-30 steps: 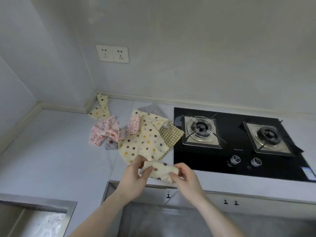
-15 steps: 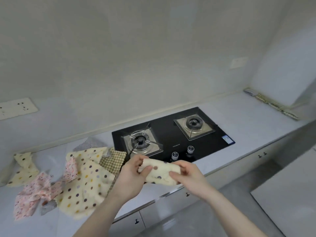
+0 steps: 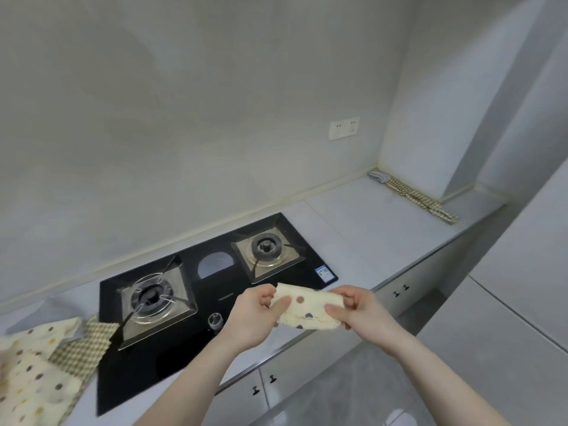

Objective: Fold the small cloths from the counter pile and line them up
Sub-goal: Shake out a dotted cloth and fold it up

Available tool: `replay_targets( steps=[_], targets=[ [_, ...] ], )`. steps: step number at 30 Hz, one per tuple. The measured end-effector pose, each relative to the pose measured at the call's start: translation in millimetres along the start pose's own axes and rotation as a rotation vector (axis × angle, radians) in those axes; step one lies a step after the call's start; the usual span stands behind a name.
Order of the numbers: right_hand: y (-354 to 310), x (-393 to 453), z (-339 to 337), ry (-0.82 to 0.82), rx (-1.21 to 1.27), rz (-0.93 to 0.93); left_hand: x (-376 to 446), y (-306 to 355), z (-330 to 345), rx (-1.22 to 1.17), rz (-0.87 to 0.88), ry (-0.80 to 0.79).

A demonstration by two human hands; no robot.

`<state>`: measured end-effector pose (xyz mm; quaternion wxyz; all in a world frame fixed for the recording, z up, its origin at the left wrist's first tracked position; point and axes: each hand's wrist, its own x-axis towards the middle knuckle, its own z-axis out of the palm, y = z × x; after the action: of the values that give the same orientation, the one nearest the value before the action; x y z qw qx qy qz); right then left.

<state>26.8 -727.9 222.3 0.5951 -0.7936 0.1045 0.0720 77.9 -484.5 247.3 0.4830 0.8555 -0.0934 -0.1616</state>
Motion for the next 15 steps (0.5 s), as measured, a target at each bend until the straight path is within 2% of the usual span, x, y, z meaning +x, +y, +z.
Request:
replay_targets(
  steps=[5,15],
  targets=[
    [-0.3,31.0,-56.4,0.004,0.078,0.0,50.2,34.2,34.5,0.018,-0.024,0.058],
    [33.0,123.4,-148.8,0.162,0.12,0.075,203.2,77.4,89.9,0.152,0.013,-0.051]
  ],
)
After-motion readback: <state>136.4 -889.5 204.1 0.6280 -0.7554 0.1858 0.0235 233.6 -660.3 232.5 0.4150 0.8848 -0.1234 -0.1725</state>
